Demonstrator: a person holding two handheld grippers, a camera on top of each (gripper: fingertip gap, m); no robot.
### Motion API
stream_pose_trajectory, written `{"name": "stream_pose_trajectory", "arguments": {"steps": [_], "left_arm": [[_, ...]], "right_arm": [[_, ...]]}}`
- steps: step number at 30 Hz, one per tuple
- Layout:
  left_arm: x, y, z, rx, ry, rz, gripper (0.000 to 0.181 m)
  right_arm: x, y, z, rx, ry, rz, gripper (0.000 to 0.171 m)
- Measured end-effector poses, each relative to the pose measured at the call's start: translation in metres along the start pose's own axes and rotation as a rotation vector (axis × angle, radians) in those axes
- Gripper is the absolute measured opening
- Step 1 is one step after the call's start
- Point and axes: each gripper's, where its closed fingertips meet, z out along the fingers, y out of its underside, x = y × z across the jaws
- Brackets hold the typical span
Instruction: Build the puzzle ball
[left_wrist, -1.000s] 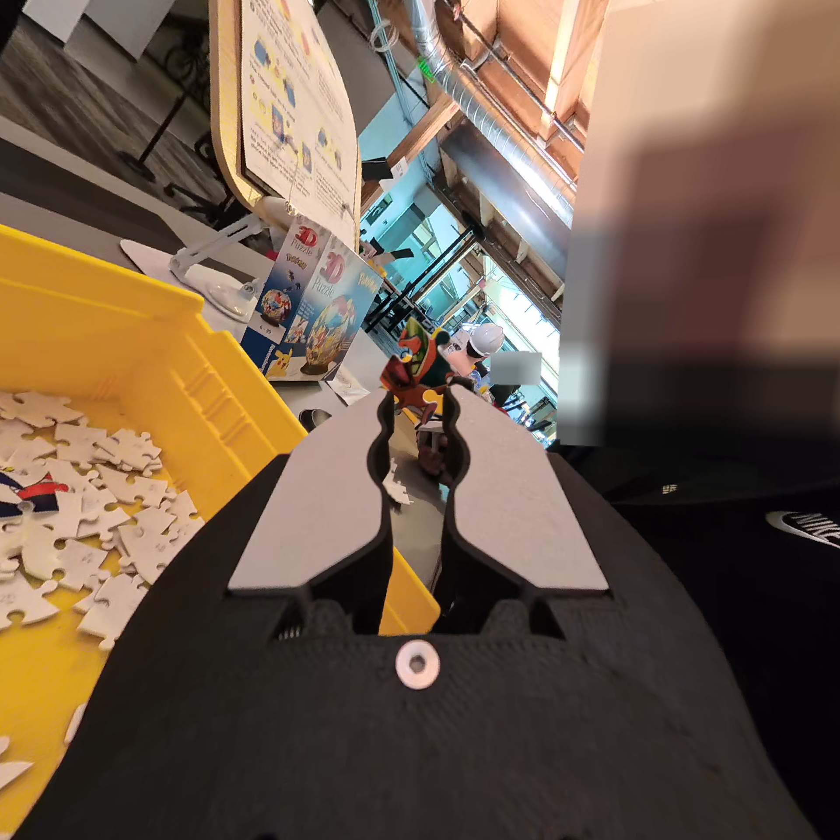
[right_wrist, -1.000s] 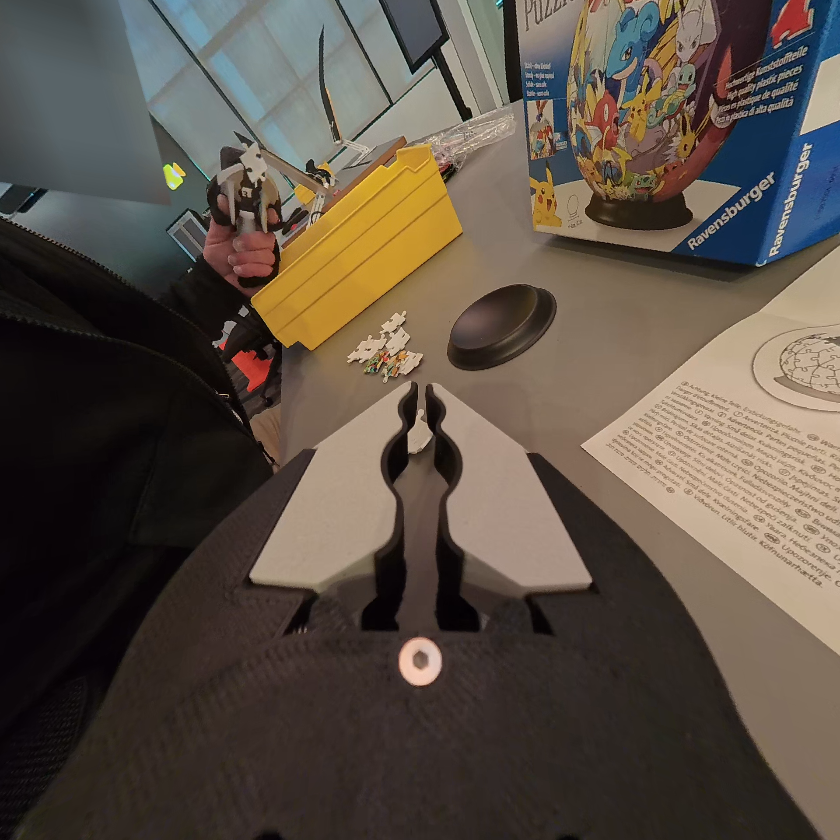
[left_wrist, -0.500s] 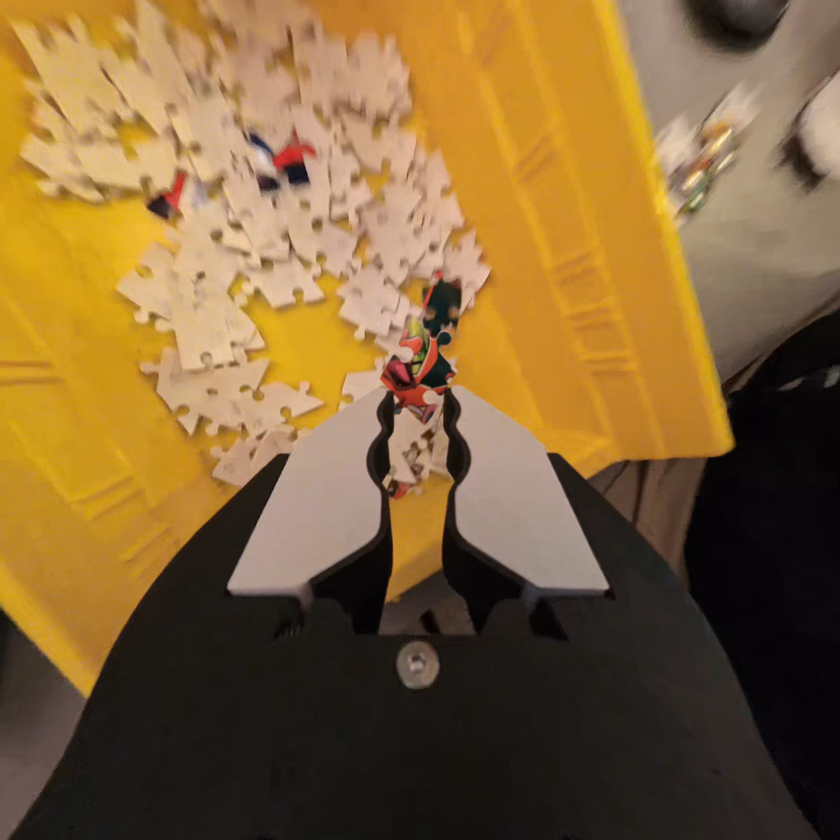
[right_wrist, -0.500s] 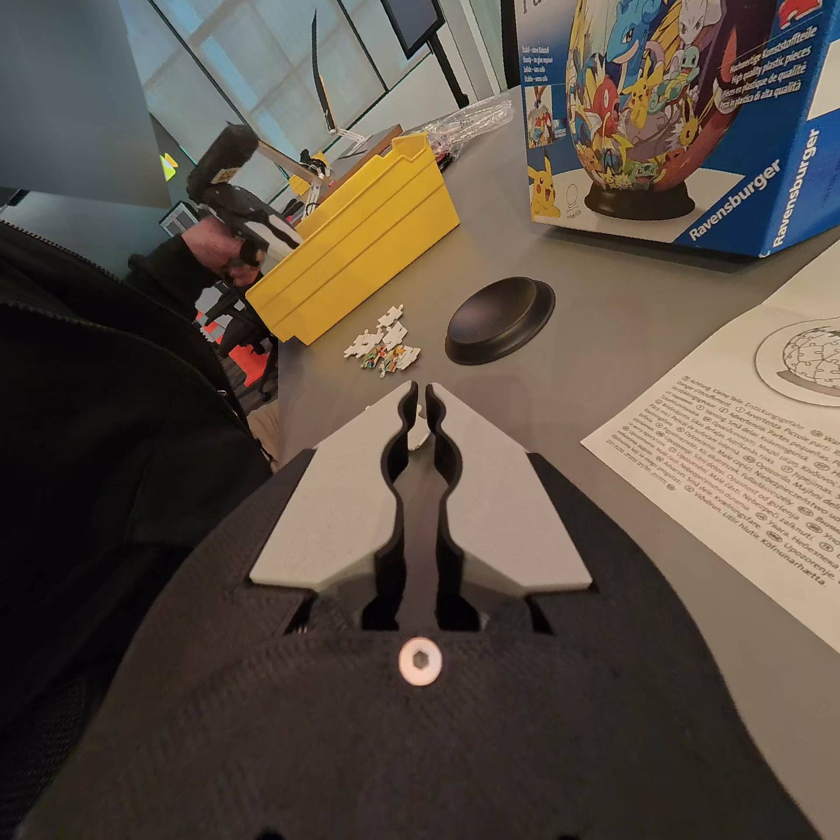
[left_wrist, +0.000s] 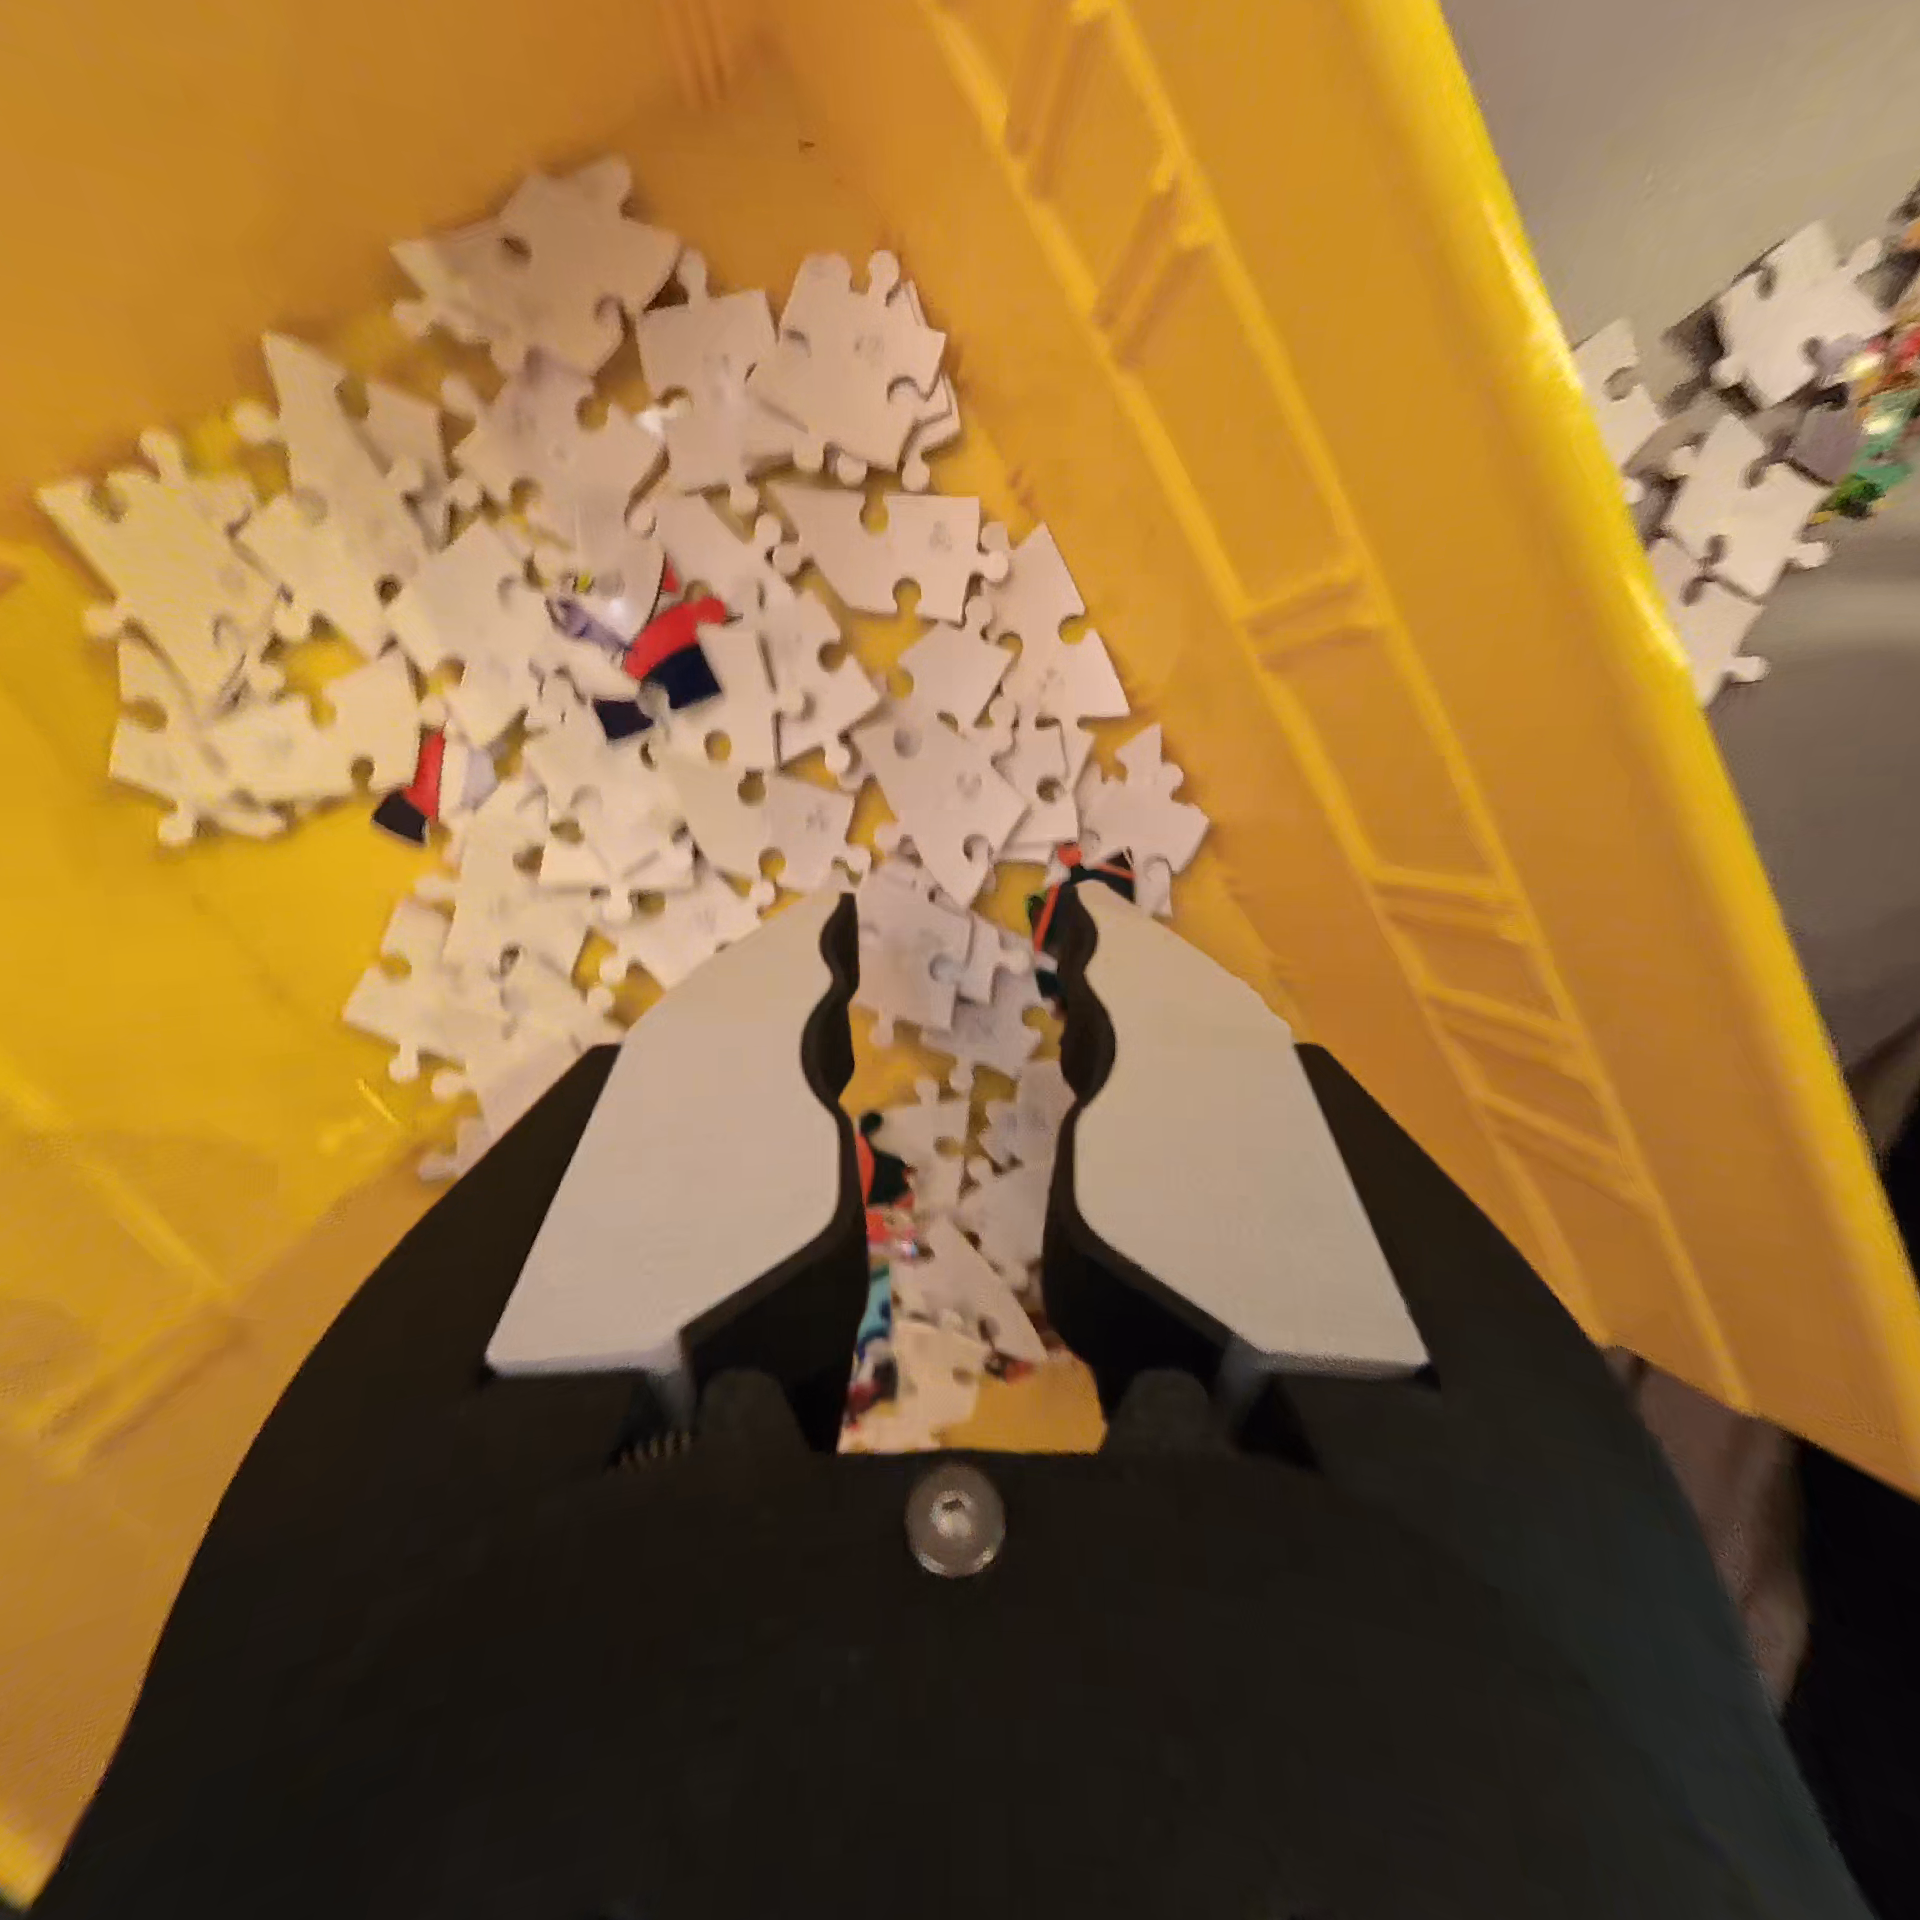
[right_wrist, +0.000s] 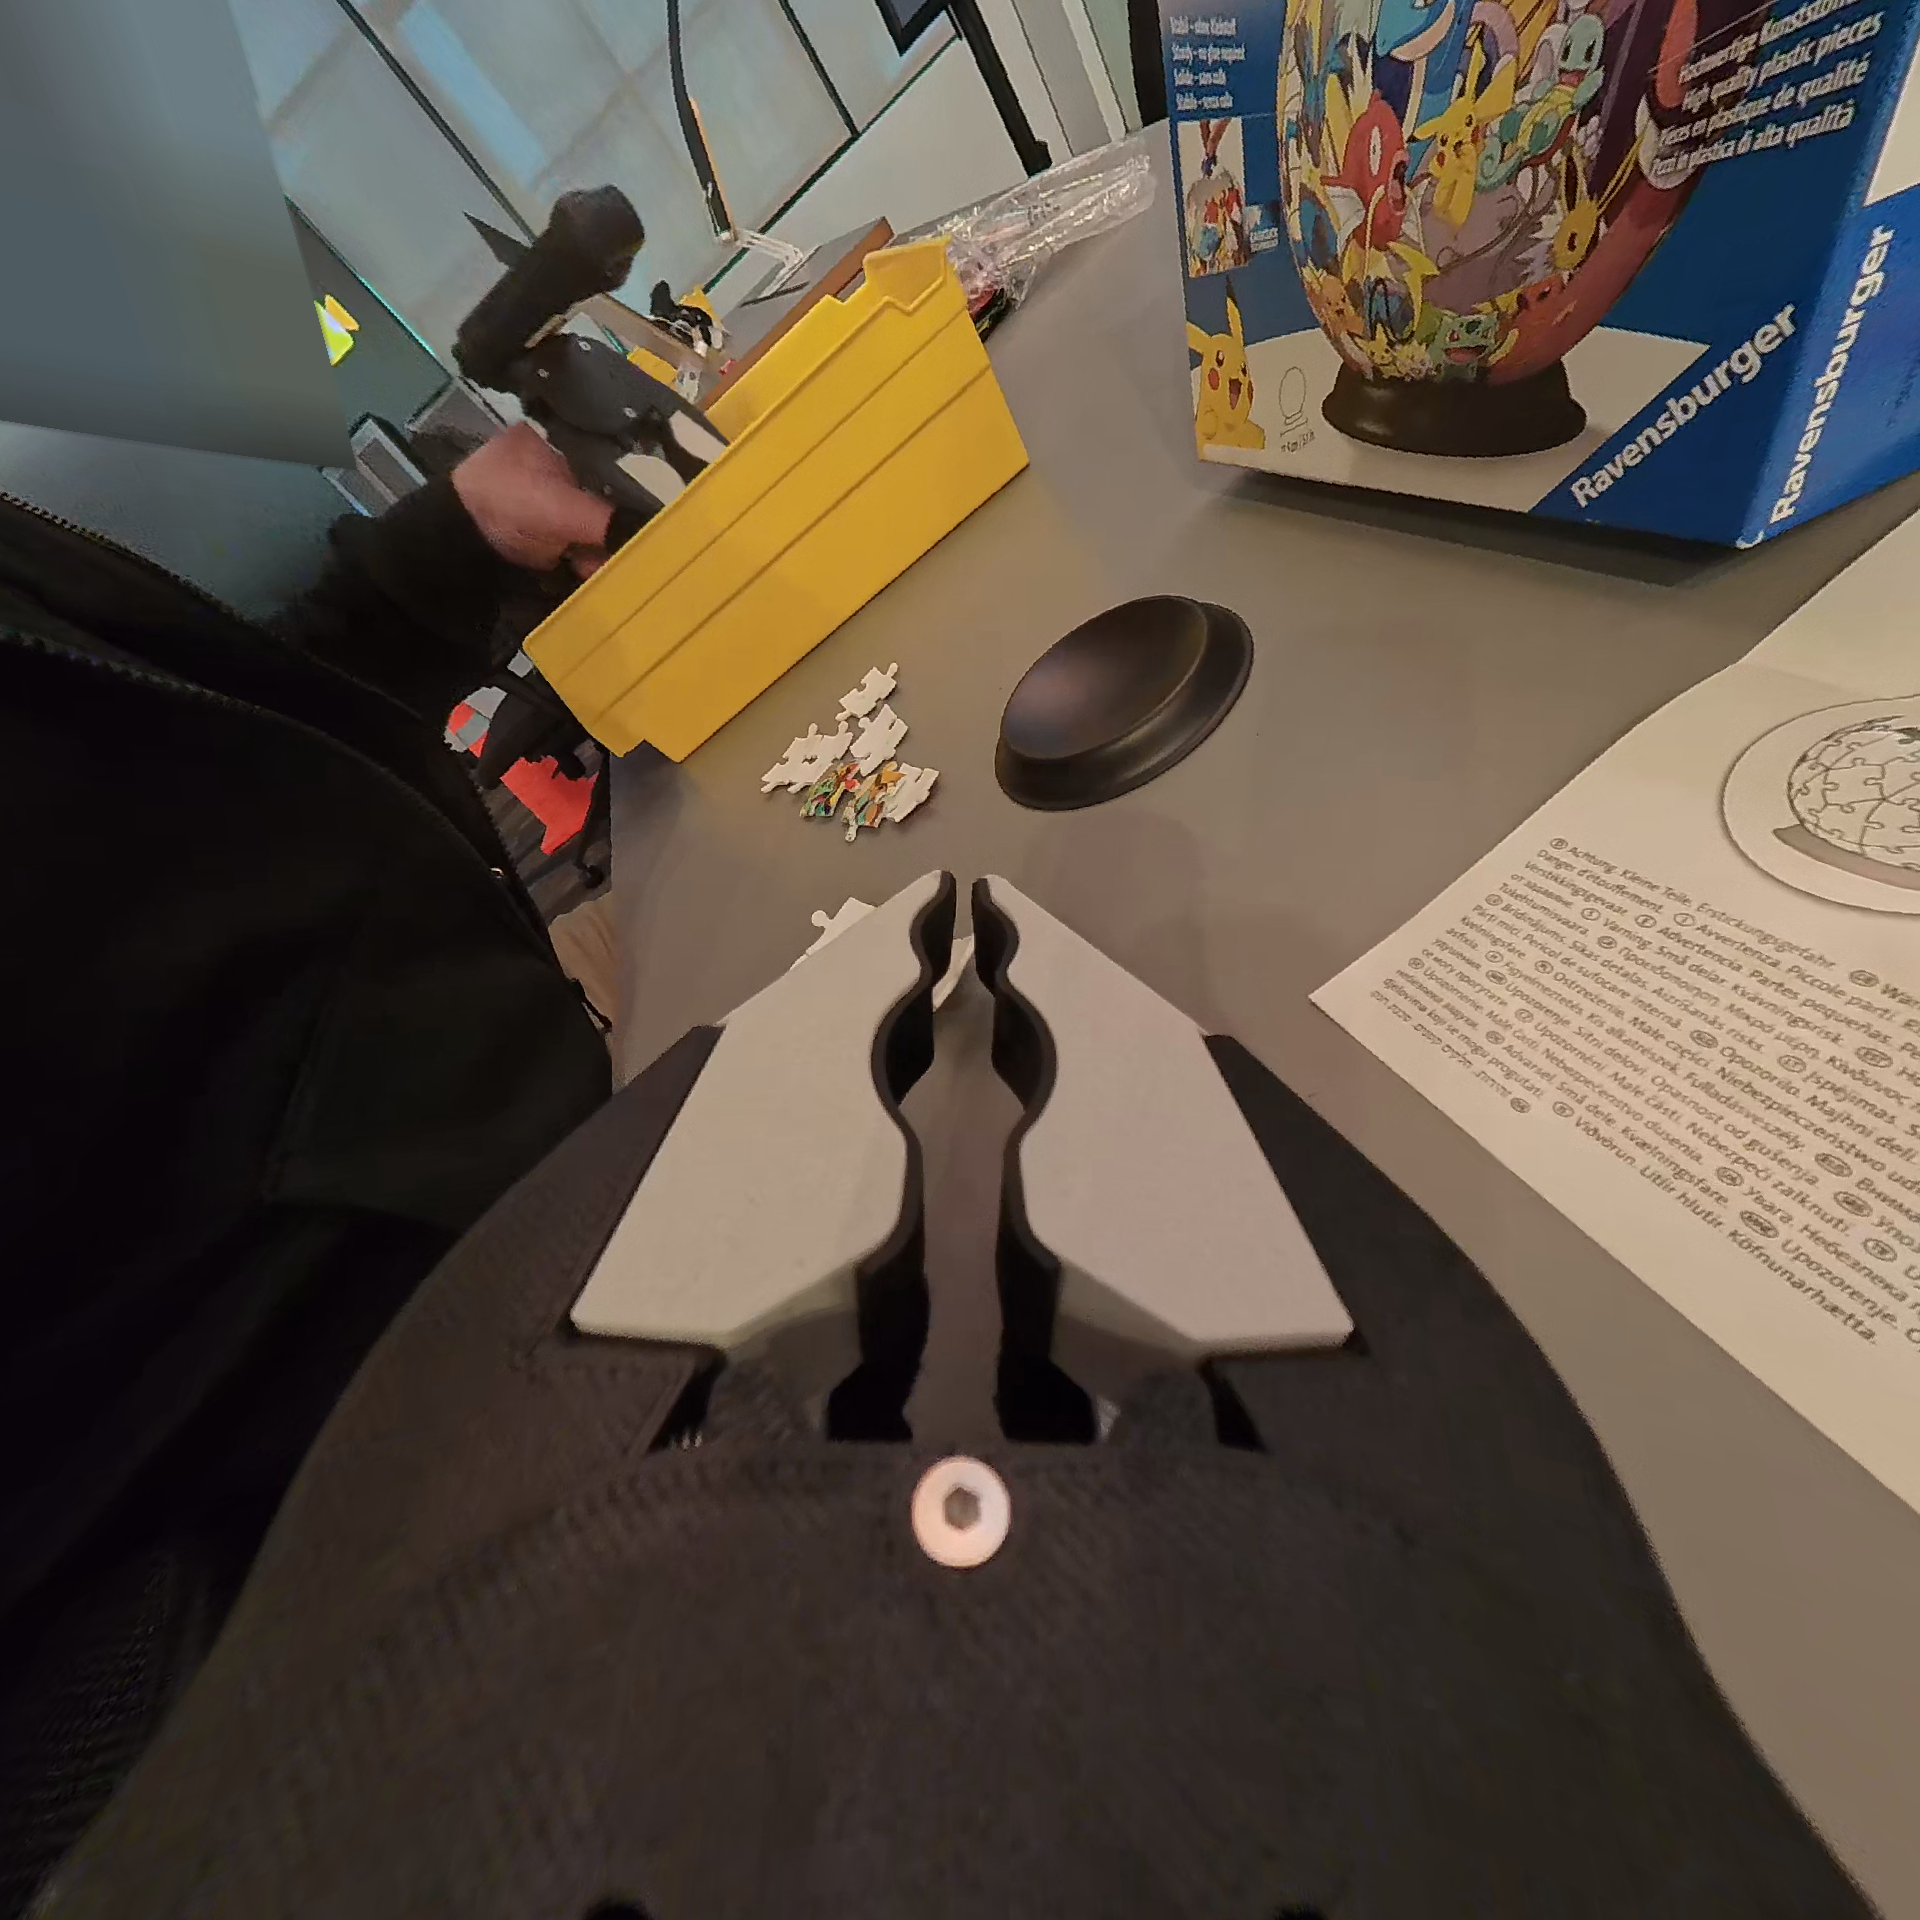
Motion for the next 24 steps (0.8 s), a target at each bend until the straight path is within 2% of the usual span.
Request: {"name": "stream_pose_trajectory", "arguments": {"steps": [4,8,11,16,20,24], "left_arm": [[-0.007,0.004,0.027,-0.074,-0.019,0.003,0.034],[-0.022,0.015,0.022,-0.074,-0.058,-0.052,0.012],[-0.034,0.03,0.012,-0.114,-0.103,-0.089,0.018],[-0.012,-0.01,0.005,0.087,-0.008,-0.043,0.022],[-0.007,-0.007,0.029,-0.021,-0.054,0.043,0.028],[-0.009,0.004,0.025,-0.047,-0.046,0.025,0.023]], "right_arm": [[0.002,0.001,0.001,-0.006,0.012,0.004,0.001],[0.003,0.001,0.001,-0.012,0.018,0.01,0.001],[0.004,0.002,0.002,-0.019,0.02,0.014,0.001],[0.006,0.003,0.003,-0.024,0.026,0.019,0.001],[0.006,0.004,0.003,-0.03,0.033,0.019,0.001],[0.007,0.004,0.004,-0.037,0.037,0.022,0.001]]}}
